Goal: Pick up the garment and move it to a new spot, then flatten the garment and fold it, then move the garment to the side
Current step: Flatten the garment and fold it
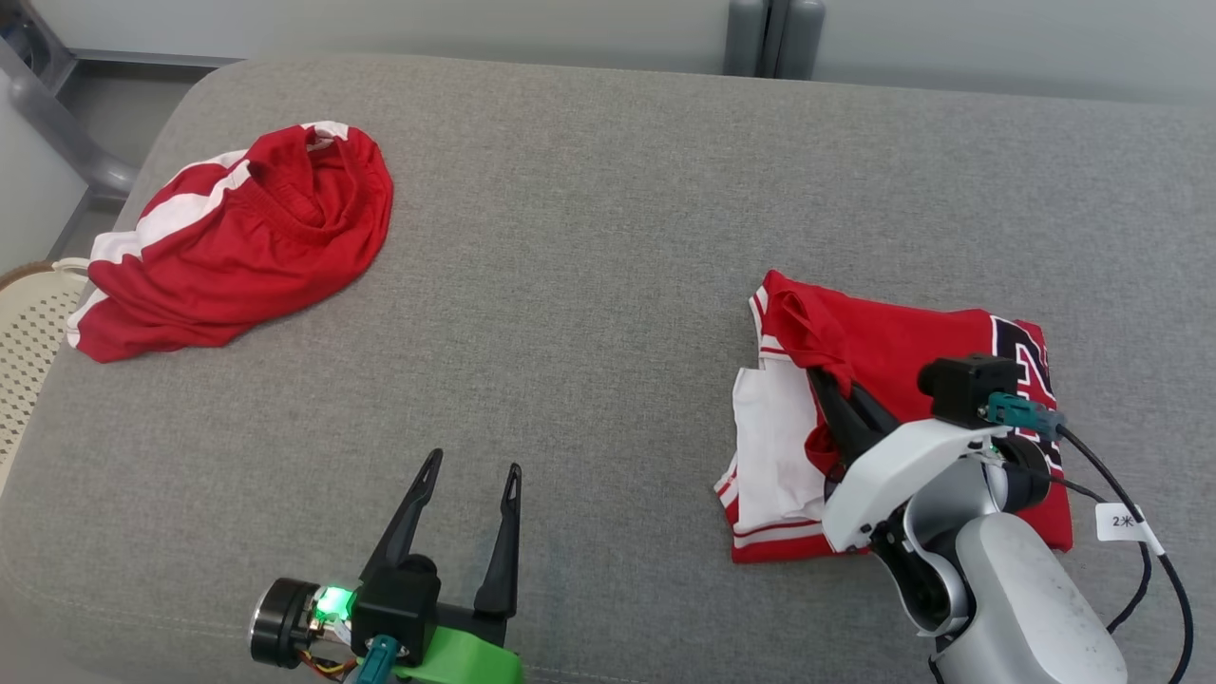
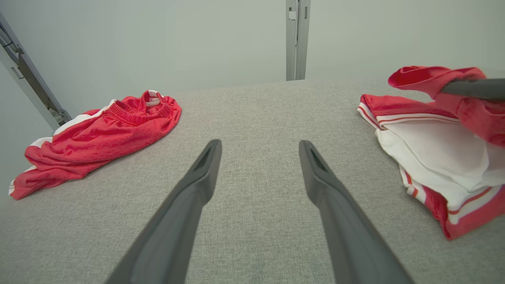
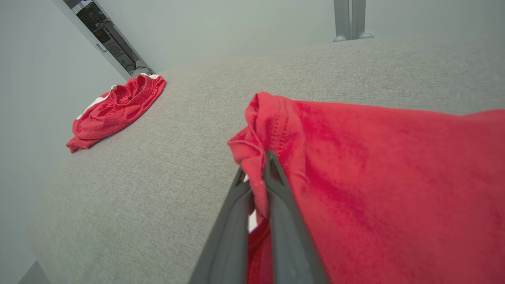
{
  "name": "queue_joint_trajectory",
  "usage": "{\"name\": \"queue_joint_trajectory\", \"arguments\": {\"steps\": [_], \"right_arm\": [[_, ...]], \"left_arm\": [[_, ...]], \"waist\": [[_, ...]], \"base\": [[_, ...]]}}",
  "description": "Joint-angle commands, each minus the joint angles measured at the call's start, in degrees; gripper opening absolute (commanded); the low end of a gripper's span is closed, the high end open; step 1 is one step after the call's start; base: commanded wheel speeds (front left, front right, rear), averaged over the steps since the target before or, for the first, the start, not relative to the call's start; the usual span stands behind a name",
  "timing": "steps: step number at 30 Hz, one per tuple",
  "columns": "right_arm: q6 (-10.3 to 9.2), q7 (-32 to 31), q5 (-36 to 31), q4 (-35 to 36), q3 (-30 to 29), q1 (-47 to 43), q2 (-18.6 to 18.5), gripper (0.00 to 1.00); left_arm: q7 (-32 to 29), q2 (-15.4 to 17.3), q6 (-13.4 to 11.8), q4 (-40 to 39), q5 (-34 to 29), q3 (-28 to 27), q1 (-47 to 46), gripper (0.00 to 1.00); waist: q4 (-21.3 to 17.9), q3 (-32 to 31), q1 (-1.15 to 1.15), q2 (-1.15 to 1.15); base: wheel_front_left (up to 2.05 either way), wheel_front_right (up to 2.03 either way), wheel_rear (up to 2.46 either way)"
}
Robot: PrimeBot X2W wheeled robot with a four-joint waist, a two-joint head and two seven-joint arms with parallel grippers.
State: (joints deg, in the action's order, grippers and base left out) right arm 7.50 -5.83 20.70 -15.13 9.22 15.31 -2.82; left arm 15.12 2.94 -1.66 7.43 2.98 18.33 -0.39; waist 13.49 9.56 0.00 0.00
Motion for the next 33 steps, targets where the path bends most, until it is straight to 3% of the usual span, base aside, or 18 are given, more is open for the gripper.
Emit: {"name": "queue_joint_trajectory", "arguments": {"steps": [1,7,8,17,26,33], "right_arm": [[-0.03,1.0,0.4,-0.8,0.5,0.9,-0.1,0.0],[-0.03,3.2,3.4,-4.3,3.8,2.6,-0.1,0.0],[-0.02,3.7,4.9,-5.2,5.6,3.4,-0.1,1.0],[-0.02,8.2,9.5,-4.3,5.9,5.8,-0.2,1.0],[-0.01,15.7,-0.1,-2.2,-1.8,3.8,-0.1,1.0],[-0.01,20.1,-3.1,-4.2,-1.3,0.5,-2.8,1.0]], "left_arm": [[0.0,0.0,0.1,0.1,0.3,-0.1,-0.6,1.0],[0.0,0.0,-0.2,0.4,0.5,0.1,-0.6,1.0],[0.0,0.0,-0.3,0.4,0.7,0.2,-0.6,1.0],[0.0,0.0,-0.7,0.3,1.0,-0.3,-0.1,1.0],[0.0,0.3,-0.8,-0.7,0.1,-2.4,0.8,1.0],[0.0,0.5,-1.3,-1.2,0.8,-4.8,3.0,1.0]], "waist": [[0.4,0.0,0.0,0.0],[0.8,-0.1,0.0,0.0],[0.8,-0.1,0.0,0.0],[-2.4,-0.8,0.0,0.0],[-8.3,-2.6,0.0,0.0],[-12.9,-5.0,0.0,0.0]], "base": [[0.0,0.0,0.0],[0.0,0.0,0.0],[0.0,0.0,0.0],[0.0,0.0,0.0],[0.0,0.0,0.0],[0.0,0.0,0.0]]}}
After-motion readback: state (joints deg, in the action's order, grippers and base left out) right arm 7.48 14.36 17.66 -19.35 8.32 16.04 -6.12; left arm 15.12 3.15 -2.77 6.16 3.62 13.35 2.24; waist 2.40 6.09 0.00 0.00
